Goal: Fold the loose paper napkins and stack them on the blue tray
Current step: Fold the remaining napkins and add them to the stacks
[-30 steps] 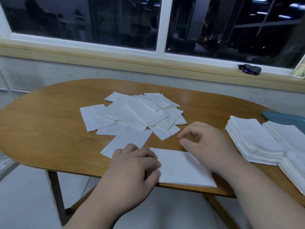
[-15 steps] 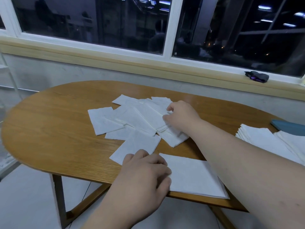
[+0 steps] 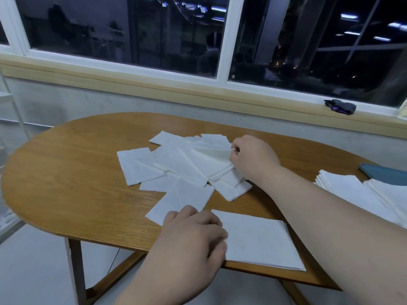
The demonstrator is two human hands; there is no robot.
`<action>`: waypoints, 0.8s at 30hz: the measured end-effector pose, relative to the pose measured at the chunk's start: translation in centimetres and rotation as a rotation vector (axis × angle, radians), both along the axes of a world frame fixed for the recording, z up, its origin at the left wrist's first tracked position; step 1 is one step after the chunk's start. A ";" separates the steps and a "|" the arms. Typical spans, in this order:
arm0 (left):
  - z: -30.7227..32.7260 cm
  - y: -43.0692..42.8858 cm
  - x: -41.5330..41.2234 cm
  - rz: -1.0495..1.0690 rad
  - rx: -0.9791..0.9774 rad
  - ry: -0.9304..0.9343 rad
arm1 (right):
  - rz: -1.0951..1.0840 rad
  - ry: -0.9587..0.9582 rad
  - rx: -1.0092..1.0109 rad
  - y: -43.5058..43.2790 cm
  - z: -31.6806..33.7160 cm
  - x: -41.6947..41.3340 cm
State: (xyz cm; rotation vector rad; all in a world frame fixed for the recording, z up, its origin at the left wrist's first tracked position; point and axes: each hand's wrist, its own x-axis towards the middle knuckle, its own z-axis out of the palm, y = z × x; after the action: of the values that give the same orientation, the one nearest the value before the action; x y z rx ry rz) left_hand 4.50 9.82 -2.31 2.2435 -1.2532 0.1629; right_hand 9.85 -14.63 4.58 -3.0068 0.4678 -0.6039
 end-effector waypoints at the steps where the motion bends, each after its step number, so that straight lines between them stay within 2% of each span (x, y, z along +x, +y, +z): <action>1: -0.2 -0.1 0.0 -0.002 -0.010 0.002 | 0.006 -0.023 0.027 0.0 0.1 -1.1; 7: -0.8 -0.3 0.1 0.040 -0.040 -0.077 | -0.005 -0.176 0.236 0.8 -0.6 -10.8; 13: -0.6 -0.4 -0.4 0.098 -0.134 -0.125 | -0.010 -0.226 0.444 2.8 -2.8 -20.6; 21: -0.5 -1.9 -2.5 0.049 -0.068 -0.184 | 0.032 -0.382 0.559 2.0 -5.3 -24.4; 24: -0.4 -2.4 -2.6 0.010 -0.103 -0.241 | 0.080 -0.406 0.565 1.8 -5.2 -25.0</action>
State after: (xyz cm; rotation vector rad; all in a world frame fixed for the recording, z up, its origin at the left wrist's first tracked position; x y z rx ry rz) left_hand 1.91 7.38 -2.74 2.1896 -1.3237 0.5031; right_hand -15.13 -12.87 -0.58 -2.2867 0.4029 -0.8740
